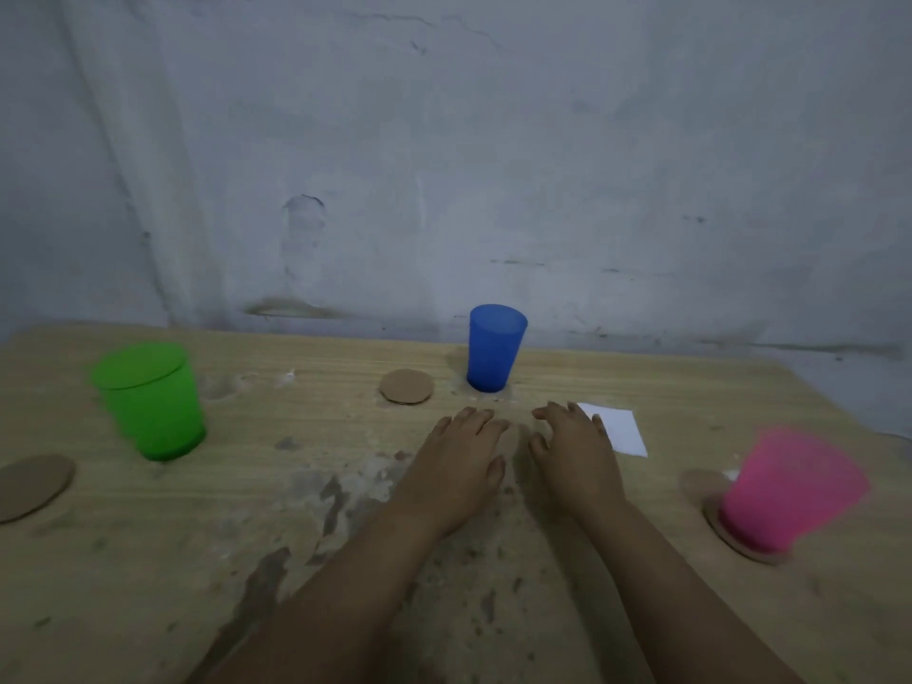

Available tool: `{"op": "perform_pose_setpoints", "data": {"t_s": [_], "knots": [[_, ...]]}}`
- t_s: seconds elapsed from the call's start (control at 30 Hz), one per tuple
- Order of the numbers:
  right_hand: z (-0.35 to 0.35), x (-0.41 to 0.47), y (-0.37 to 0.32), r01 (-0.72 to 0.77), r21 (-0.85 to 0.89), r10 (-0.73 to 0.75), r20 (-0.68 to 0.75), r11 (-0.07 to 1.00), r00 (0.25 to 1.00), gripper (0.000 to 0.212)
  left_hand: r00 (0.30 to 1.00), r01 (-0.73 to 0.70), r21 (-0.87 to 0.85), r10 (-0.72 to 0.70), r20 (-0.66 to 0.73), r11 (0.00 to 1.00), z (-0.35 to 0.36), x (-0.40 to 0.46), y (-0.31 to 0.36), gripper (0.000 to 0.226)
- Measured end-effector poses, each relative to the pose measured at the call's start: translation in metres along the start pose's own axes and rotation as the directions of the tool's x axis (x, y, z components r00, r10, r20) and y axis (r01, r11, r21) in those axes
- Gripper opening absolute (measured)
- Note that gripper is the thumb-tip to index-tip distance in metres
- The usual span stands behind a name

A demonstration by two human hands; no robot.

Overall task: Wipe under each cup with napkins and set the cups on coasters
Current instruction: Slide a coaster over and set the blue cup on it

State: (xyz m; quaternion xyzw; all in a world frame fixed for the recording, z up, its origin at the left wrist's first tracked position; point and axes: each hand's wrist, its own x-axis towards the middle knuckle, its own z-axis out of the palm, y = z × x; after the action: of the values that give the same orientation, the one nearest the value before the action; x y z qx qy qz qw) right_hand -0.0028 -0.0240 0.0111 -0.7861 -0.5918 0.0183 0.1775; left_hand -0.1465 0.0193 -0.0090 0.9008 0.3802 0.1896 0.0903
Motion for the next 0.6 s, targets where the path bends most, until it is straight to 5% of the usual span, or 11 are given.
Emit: {"op": "perform_pose_setpoints", "data": {"t_s": [0.27, 0.6], "knots": [[0.022, 0.011, 0.043, -0.191, 0.137, 0.213, -0.172, 0.972, 0.962, 0.034, 0.999, 0.021, -0.041, -0.022, -0.025, 0.999, 0.036, 0.03, 0.019, 0.048], [0.033, 0.017, 0.043, -0.167, 0.114, 0.19, -0.239, 0.979, 0.952, 0.035, 0.983, 0.036, -0.078, -0.049, -0.175, 0.996, 0.039, 0.03, 0.012, 0.044]]}}
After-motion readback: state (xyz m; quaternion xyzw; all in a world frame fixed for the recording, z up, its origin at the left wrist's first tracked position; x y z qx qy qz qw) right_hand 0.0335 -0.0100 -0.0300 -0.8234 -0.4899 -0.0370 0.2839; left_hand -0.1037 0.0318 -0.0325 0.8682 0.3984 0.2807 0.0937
